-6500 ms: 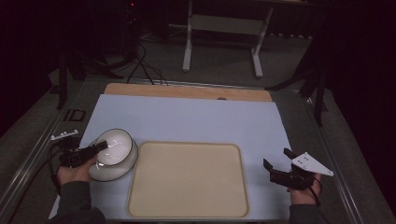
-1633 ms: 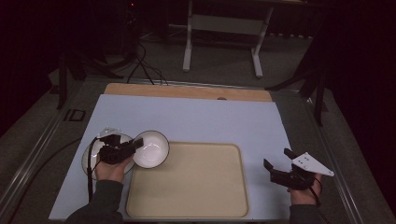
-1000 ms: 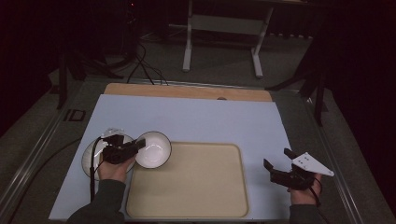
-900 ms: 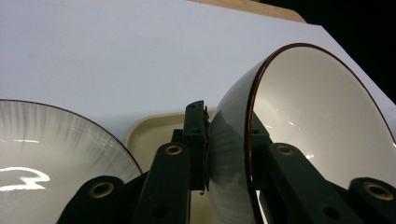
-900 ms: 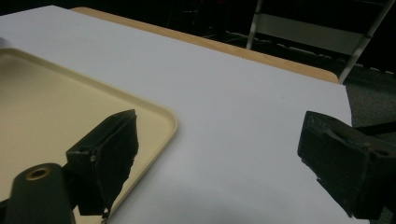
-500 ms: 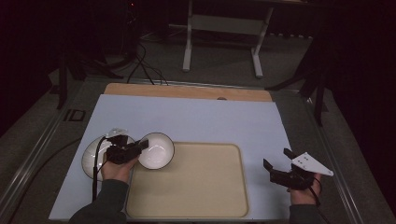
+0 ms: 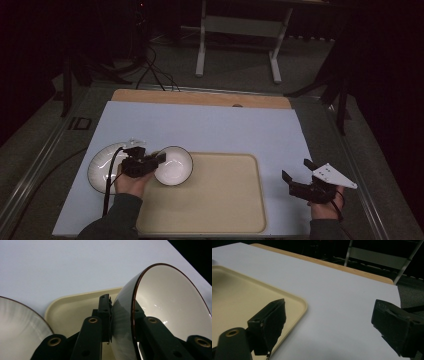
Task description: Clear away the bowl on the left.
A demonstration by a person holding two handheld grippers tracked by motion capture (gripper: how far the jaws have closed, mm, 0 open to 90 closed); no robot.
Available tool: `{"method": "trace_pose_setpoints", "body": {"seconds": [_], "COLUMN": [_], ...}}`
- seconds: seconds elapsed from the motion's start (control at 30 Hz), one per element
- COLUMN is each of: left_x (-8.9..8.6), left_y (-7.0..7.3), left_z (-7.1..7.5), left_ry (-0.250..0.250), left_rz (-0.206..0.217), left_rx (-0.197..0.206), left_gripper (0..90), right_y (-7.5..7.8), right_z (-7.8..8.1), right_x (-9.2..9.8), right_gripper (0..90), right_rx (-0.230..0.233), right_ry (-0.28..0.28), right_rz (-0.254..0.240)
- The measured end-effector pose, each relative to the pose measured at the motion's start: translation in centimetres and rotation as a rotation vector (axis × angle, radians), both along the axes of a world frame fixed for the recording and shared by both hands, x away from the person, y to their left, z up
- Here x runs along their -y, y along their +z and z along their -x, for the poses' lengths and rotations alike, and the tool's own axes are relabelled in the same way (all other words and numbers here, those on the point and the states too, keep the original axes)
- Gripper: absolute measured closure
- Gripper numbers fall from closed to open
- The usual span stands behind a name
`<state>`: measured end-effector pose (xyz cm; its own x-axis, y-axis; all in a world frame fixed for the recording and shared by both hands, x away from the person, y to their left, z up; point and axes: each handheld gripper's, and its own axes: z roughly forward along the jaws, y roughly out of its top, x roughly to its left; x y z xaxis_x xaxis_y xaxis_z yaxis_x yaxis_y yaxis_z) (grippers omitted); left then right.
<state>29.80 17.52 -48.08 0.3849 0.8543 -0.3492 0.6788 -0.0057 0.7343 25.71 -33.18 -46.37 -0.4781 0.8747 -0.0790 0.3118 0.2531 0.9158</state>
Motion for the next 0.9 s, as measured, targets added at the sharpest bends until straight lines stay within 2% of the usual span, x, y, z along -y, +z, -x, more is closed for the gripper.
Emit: {"method": "trace_pose_setpoints", "body": {"seconds": [0.9], "left_x": [3.2], "left_y": [-1.3], "left_z": [0.2], "left_ry": [-0.094], "left_rz": [-0.055], "left_rx": [-0.048], "left_gripper": [78.6], "right_y": [0.0], "right_z": [0.0], "right_x": [0.1], "right_gripper": [12.0], "right_rx": [0.003], "right_ry": [-0.002], "right_rz": [-0.001]}}
